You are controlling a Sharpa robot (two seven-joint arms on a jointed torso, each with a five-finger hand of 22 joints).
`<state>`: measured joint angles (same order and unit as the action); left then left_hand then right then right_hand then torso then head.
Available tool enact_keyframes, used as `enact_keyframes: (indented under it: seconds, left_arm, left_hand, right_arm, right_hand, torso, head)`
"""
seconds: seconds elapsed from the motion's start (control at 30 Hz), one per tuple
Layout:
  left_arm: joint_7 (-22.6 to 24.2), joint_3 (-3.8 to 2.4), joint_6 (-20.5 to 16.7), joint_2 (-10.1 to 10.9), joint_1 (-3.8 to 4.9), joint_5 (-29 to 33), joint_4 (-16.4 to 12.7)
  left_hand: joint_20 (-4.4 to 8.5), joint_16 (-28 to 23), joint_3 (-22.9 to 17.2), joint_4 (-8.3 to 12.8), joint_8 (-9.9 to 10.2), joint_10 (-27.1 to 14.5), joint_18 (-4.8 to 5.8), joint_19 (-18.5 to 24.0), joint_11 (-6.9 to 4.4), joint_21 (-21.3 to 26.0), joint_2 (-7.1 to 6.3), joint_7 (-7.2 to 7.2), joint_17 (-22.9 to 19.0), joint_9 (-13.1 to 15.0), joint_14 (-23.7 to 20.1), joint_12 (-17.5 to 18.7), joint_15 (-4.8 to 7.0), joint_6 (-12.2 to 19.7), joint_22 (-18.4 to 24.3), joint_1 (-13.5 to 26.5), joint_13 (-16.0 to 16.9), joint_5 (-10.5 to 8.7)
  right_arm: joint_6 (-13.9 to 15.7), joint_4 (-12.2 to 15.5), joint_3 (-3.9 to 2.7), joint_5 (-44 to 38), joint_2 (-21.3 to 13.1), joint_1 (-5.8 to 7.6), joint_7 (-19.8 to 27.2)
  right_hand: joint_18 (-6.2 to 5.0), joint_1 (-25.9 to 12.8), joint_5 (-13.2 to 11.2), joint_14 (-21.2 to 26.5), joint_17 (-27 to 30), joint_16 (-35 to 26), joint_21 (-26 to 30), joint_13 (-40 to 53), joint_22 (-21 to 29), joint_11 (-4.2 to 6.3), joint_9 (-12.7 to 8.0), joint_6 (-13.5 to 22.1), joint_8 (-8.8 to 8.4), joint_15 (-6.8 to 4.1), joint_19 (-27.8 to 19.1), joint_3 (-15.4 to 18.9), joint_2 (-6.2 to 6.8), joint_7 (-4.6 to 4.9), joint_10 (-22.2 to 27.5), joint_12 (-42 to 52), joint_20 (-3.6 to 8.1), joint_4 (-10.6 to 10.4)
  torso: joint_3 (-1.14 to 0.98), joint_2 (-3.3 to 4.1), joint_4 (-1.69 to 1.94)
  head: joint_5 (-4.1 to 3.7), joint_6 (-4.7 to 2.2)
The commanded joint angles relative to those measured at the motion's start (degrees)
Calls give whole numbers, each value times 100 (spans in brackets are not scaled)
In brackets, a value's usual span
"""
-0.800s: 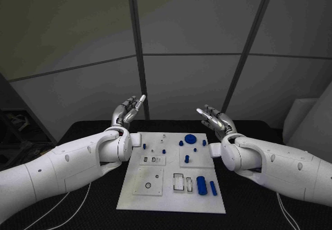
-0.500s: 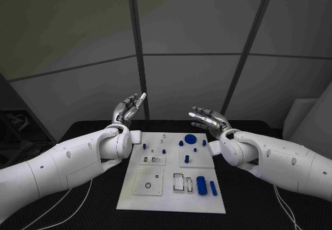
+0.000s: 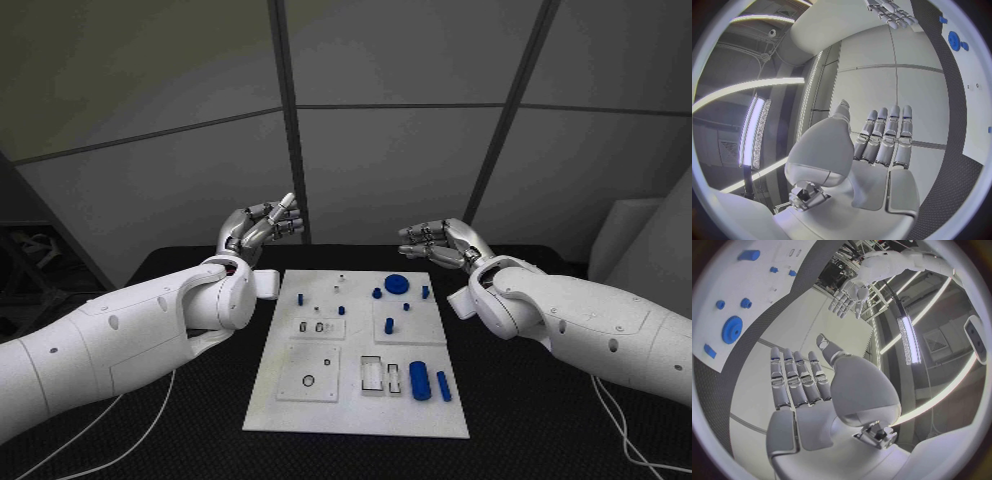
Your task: Assemble the parts on the task board
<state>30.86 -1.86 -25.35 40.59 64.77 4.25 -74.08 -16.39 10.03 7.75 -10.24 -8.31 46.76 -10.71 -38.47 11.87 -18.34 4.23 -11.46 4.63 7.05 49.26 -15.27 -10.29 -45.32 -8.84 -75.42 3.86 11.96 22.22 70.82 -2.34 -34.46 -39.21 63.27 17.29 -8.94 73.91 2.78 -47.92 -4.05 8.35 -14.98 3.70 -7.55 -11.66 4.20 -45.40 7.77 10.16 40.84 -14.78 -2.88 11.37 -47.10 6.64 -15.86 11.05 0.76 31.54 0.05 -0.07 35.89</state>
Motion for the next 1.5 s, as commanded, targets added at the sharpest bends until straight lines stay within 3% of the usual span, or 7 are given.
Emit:
enact_keyframes:
  seconds: [0.03,0.2,0.43,0.8,0.97,1.13,1.5]
  left_arm:
    - [74,-7,227,101,13,-159,-121]
    - [-8,-6,253,286,13,-213,-377]
    - [-200,-5,472,603,10,-411,-899]
    - [-399,-5,740,1019,-9,-565,-1763]
    - [-344,-5,667,1043,-15,-573,-1897]
    - [-333,-6,668,1067,-18,-575,-2015]
    - [-356,-7,681,1069,-18,-575,-2084]
  left_hand:
    - [38,58,35,103,-18,151,21,-254,-38,-127,10,-224,11,12,294,-6,52,-139,-26,-105,-14,30]
    - [161,122,114,280,-36,514,14,-646,-149,-312,79,-146,54,47,791,-10,188,-446,-50,-219,-3,47]
    - [302,143,214,477,-45,937,15,-981,-282,-461,139,-26,129,104,1216,-17,329,-804,-57,-345,13,36]
    - [354,57,324,737,50,1103,18,-1149,-326,-525,115,16,159,105,1363,106,376,-947,-38,-523,-5,17]
    - [400,109,374,799,88,1183,17,-1272,-352,-597,146,34,204,105,1534,147,425,-1004,-54,-536,-3,44]
    - [401,108,376,799,90,1185,18,-1272,-353,-598,149,34,205,105,1535,149,425,-1005,-54,-533,-3,45]
    - [403,94,402,795,109,1186,24,-1269,-347,-597,156,26,206,102,1524,170,419,-1004,-50,-504,-5,40]
  right_arm:
    - [163,-12,-8,-1053,8,68,8]
    - [-31,10,-8,-1788,12,198,-260]
    - [-444,77,-9,-3117,17,452,-867]
    - [-1065,199,-10,-5060,106,764,-1733]
    - [-1131,201,-10,-5565,175,796,-1942]
    - [-1167,210,-11,-5826,211,813,-2082]
    - [-1409,163,-10,-5980,314,834,-2202]
  right_hand:
    - [-157,222,40,-921,-40,102,-376,9,-117,133,-10,-692,35,-167,630,-128,70,106,-850,-20,136,212]
    - [-152,223,41,-1295,-69,114,-616,8,-212,217,-17,-907,-3,-290,867,-197,127,36,-1128,-105,269,286]
    - [-137,262,51,-2123,-189,255,-1522,4,-680,366,0,-1220,-59,-590,1524,-216,231,-75,-1511,-254,590,395]
    - [-164,162,63,-3603,-690,788,-3024,-2,-1556,575,-9,-1478,-246,-960,1979,-288,330,-210,-1767,-314,936,449]
    - [-145,37,65,-3837,-1142,1359,-3515,-3,-1895,627,-5,-1557,-349,-1016,2177,-429,391,-239,-1811,-318,1002,453]
    - [46,-59,67,-3830,-1646,2067,-4518,-1,-3233,625,-5,-1571,-409,-1005,2695,-578,468,-244,-1748,-317,986,452]
    - [311,-126,60,-3737,-2732,3458,-5783,9,-5025,565,-21,-1362,-408,-944,3355,-698,601,-192,-1560,-318,913,378]
  torso:
    - [-3,48,-14]
    - [-12,137,-14]
    - [-32,365,53]
    - [-9,783,162]
    - [-6,912,175]
    - [3,996,166]
    - [3,1056,183]
  head:
    - [4,-4]
    - [15,-21]
    - [-27,-67]
    - [-117,-193]
    - [-165,-203]
    - [-180,-228]
    - [-195,-205]
